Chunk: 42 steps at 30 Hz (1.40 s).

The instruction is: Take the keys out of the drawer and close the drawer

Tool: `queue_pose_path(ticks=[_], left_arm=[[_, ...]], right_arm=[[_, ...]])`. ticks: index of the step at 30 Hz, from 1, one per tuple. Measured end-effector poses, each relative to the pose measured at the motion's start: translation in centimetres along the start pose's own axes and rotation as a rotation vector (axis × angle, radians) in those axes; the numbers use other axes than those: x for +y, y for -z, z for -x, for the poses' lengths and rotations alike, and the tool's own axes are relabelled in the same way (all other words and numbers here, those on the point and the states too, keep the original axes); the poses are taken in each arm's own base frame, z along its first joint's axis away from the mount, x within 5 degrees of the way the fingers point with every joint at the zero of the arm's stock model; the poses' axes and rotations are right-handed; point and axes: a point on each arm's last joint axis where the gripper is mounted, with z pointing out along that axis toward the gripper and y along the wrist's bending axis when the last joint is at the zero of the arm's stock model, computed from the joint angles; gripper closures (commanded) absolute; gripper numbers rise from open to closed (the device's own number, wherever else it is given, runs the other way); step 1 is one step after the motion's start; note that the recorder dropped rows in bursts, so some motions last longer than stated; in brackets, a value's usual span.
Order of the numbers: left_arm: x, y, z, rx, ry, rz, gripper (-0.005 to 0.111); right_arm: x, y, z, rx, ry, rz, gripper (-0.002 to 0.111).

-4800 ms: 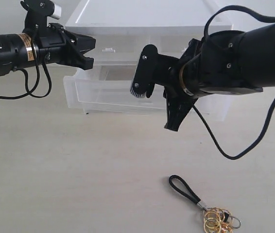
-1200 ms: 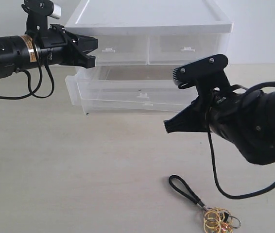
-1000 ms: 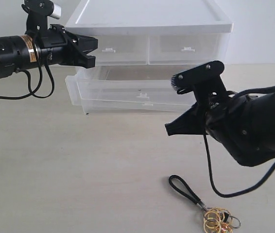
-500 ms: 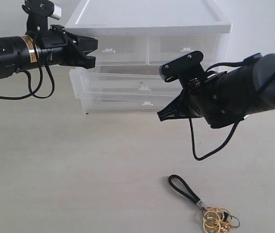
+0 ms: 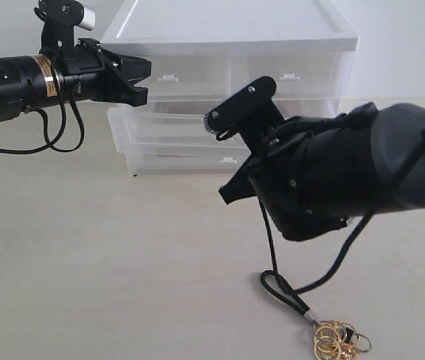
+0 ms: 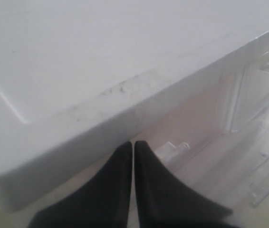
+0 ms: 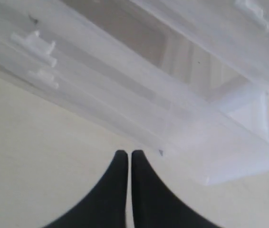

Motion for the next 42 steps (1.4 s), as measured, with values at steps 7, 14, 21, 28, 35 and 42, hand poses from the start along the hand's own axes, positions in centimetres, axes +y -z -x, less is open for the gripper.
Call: queue_pose_path(ticks=[7,14,21,28,35,42], left_arm=[[0.0,0.0,0.0,0.0,0.0,0.0,0.103],[0.0,0.0,0.0,0.0,0.0,0.0,0.103],[-0.1,0.0,0.0,0.0,-0.002,-0.002,0.103],[0.0,0.0,0.0,0.002,-0.003,0.001,0.103],[0.1,0.6,0.8,0.038,-0.012,0.037,0.103],[0.2,1.6,1.1,0.086,0.084,0.068,0.103]], right_arm=[[-1.0,-0.2,-1.7,-0.018,-0.032,-0.097,0.109],[-4.8,-3.2,-2.2,-0.005,-0.103,-0.157,0.109],[-7.0,-5.8,-3.3,0.09,-0.221,-0.108,0.109],[-7.4,-6.6,-3.0,0.132,-0.297,-0.037,0.109],[-6.7,-5.7,-2.6,0.105,-0.197,-0.071,0.109],[-7.0,-4.6,-1.5,0.055,-0.19,-0.057,0.109]])
